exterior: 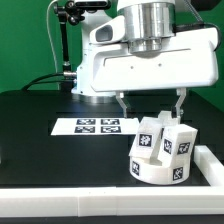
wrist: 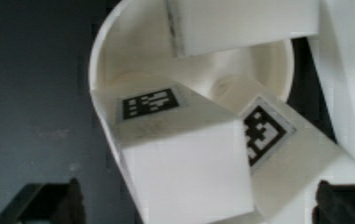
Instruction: Assemble stool
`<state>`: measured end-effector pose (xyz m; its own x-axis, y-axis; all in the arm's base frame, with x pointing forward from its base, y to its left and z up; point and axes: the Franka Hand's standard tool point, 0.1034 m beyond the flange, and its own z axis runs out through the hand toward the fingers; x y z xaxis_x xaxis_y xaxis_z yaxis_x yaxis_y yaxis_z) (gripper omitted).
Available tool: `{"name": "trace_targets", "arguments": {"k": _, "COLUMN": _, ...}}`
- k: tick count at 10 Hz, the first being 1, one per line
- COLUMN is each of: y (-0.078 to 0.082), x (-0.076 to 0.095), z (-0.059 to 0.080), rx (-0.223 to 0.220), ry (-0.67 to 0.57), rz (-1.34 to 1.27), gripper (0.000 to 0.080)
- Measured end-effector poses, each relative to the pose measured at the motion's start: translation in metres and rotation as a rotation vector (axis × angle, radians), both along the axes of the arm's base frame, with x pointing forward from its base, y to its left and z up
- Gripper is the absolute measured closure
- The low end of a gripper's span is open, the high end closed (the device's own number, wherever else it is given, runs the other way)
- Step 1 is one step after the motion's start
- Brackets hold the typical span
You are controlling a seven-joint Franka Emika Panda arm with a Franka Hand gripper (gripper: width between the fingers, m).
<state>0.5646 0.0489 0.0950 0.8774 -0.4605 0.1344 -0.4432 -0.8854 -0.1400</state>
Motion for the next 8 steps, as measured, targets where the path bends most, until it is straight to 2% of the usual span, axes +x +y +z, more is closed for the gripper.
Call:
{"name": "trace_targets", "arguments": {"k": 2, "y": -0.0018, "x": 0.0001, "z": -0.0001, "rx": -0.026, "ry": -0.006, "rz": 0.117, "gripper": 0.0151}}
{"name": "trace_targets", "arguments": {"k": 5, "y": -0.0043, "x": 0.0007, "z": 0.0009, "rx": -0.112, "ry": -0.019, "rz": 0.488, "gripper": 0.0151}}
{"name": "trace_targets", "arguments": {"k": 8, "y": -0.0025, "x": -0.0004, "z": 0.0007, "rx": -0.164, "ry": -0.017, "rz": 0.745, "gripper": 0.0151}}
